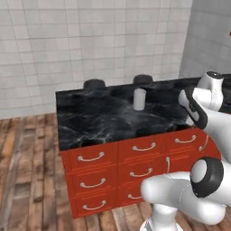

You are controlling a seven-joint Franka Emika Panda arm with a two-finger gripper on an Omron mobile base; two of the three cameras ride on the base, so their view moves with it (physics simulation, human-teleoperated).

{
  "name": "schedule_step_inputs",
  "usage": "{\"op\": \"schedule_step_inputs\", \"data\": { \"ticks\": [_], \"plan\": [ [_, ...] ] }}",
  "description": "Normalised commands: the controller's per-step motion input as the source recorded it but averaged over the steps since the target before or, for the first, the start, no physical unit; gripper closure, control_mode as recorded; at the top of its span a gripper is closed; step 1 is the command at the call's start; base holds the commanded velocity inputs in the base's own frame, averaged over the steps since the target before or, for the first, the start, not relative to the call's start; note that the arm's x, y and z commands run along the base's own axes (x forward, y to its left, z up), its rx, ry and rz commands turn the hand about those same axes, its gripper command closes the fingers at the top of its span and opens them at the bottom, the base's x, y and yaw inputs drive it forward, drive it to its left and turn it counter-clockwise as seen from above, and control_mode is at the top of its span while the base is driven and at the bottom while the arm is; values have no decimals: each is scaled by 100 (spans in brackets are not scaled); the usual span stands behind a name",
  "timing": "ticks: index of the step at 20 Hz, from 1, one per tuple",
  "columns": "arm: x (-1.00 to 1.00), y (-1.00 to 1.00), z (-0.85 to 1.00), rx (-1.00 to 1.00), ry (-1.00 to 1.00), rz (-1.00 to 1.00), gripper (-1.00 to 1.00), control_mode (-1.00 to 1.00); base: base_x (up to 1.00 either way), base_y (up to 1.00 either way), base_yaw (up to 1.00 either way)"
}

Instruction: Pick the jar and glass cup and place them in the sink. Then turn on the water.

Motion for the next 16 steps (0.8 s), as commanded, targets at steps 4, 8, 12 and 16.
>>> {"op": "schedule_step_inputs", "data": {
  "ticks": [4,8,12,16],
  "plan": [
    [0,0,0,0,0,0,-100,100,41,-32,38],
    [0,0,0,0,0,0,-100,100,44,-42,33],
    [0,0,0,0,0,0,-100,100,39,-39,18],
    [0,0,0,0,0,0,-100,100,50,-37,8]
  ]
}}
